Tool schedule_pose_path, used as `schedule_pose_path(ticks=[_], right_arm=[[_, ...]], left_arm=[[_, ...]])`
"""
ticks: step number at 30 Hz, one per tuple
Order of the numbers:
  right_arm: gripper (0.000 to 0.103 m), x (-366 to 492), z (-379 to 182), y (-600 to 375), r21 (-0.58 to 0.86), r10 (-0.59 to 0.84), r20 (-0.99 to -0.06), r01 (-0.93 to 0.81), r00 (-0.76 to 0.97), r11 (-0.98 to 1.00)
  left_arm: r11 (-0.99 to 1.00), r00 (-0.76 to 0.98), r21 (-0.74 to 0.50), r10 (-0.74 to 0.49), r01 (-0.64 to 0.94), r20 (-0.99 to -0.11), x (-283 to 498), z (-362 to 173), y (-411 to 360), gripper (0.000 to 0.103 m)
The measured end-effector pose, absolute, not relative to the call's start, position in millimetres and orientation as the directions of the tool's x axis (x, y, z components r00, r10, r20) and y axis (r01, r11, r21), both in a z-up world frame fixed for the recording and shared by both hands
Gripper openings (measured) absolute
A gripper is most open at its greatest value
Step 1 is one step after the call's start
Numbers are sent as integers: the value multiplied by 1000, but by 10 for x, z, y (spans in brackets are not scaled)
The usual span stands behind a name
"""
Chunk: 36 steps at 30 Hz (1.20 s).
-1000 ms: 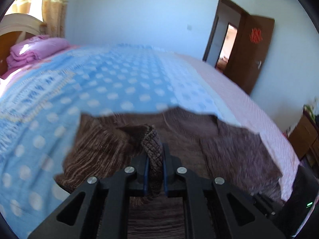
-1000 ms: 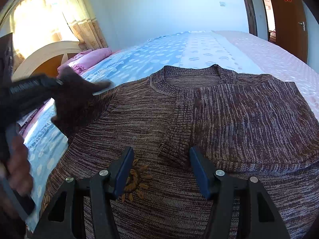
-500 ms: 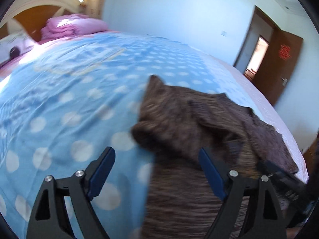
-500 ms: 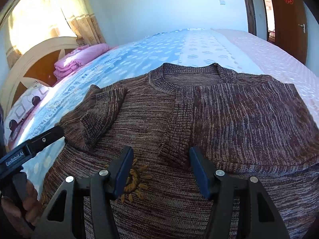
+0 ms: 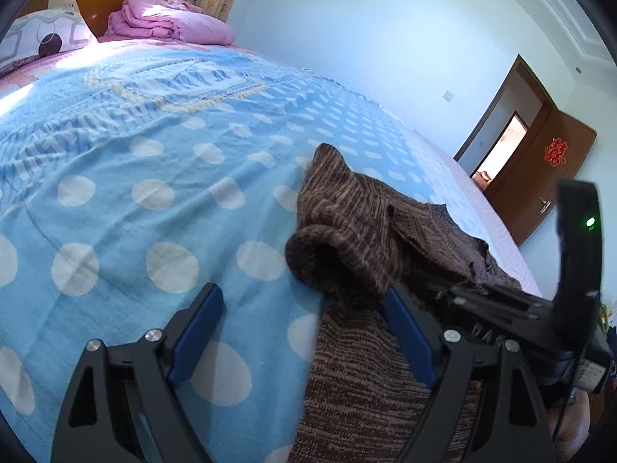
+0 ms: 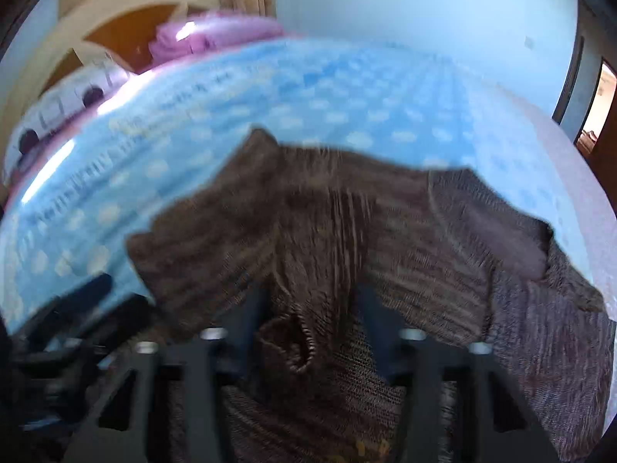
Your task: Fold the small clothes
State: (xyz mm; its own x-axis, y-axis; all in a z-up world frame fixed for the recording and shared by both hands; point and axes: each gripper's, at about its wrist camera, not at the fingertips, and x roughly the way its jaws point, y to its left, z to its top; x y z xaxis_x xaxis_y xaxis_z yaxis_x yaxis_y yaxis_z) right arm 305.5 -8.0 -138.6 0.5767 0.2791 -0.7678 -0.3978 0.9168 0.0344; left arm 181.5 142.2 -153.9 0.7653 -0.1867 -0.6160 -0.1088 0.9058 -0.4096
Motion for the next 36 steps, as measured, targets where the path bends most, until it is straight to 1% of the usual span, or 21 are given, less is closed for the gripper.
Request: schedule_pose_path(ticks=[1,2,4,7,9,11,13,16,17,19,20,23,25,27,31,32,33,35,36], right_arm=[[11,3062,-1356,-118,53,287,-763,-386,579,921],[8,3061,-1294,-195,98,311,-752,-368,581,925],[8,3006,-1118,-423,206,381,-685,-336,621,919],[8,2895,-883,-839,329,438,-599,-293,670,898],[8,2832,-854,-1127,390,462,-568,-272,681,880],[8,2820,-931,-1348,424,465,-560,-246,685,872],[9,2834,-1106,-1558,445,438,-579,-184,687,877],[10,2831,-1437,-1866,449,359,-673,-28,647,893],[10,2805,-1507,-1954,467,356,-678,3,643,884],[10,2724,-1546,-2102,523,379,-650,26,659,852],[10,2686,-1527,-2137,522,364,-646,41,671,852],[10,2577,-1358,-2102,453,276,-629,54,727,890],[10,2559,-1195,-1980,390,252,-607,6,754,921],[10,2582,-1079,-1765,349,300,-595,-97,746,932],[10,2778,-1162,-1407,364,479,-641,-311,600,878],[10,2851,-1238,-1307,339,474,-672,-332,569,880],[10,2945,-1298,-1254,288,429,-704,-324,566,901],[10,3130,-1386,-1327,251,369,-734,-277,570,927],[10,3215,-1387,-1445,273,369,-722,-249,586,929]], left_arm=[[910,763,-399,-181,-108,-621,1819,-1534,1400,90],[913,761,-393,-177,-109,-624,1838,-1536,1393,90],[919,755,-378,-166,-115,-635,1866,-1538,1379,90],[930,743,-345,-141,-127,-654,1897,-1537,1343,90],[940,734,-312,-117,-136,-669,1917,-1533,1305,90],[949,723,-279,-90,-145,-684,1941,-1535,1267,90],[957,714,-246,-66,-152,-698,1961,-1537,1232,90],[960,709,-234,-57,-155,-703,1966,-1543,1228,90],[960,709,-234,-56,-156,-703,1966,-1546,1230,90],[961,707,-226,-51,-157,-705,1965,-1545,1220,90],[962,706,-223,-48,-158,-707,1970,-1544,1215,90],[964,704,-213,-41,-159,-709,1974,-1544,1202,90],[964,704,-213,-41,-159,-709,1976,-1543,1200,90],[964,703,-212,-40,-159,-710,1976,-1543,1200,91],[965,704,-210,-38,-159,-709,1973,-1544,1195,91],[964,704,-211,-39,-159,-709,1973,-1544,1195,91],[964,705,-213,-40,-159,-708,1975,-1546,1194,91],[963,707,-219,-45,-157,-706,1976,-1548,1200,91],[963,707,-219,-45,-157,-706,1976,-1549,1200,91]])
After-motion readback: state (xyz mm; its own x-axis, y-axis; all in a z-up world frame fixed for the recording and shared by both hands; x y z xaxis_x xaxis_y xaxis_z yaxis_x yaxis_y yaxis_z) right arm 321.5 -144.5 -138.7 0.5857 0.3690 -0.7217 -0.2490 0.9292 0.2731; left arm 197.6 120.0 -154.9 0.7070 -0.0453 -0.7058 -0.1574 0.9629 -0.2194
